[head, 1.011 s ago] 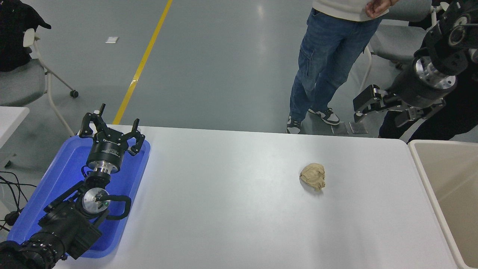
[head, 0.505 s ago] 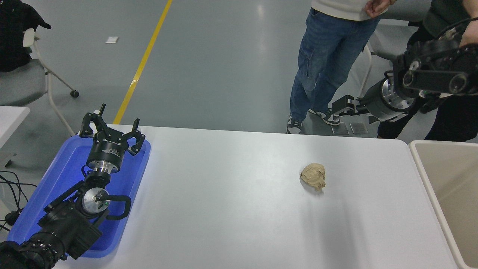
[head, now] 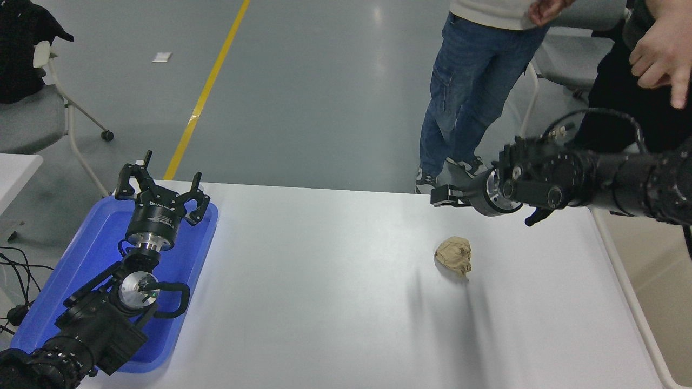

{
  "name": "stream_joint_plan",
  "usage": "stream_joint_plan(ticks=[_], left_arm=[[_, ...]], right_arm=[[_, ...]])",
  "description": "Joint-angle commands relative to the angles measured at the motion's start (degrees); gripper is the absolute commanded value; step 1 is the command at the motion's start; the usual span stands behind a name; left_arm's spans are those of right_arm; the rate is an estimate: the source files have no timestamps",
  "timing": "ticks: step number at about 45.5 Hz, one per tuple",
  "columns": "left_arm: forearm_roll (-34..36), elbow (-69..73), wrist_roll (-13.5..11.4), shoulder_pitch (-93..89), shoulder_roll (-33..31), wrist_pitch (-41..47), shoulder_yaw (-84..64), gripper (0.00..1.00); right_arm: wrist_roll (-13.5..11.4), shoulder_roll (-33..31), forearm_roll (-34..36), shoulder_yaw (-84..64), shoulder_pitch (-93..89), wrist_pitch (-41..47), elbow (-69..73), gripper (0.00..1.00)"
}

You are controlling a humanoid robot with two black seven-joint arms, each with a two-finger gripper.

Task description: Pick up paper ball place in dustbin

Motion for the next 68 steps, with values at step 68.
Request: stream_joint_plan(ticks=[68], left_arm=[[-0.06,0.00,0.04,-0.07,0.00,0.00,0.00,1.00]], right_arm=[[0.45,7.07,-2.90,0.46,-20.17,-10.85,-15.68,0.98]])
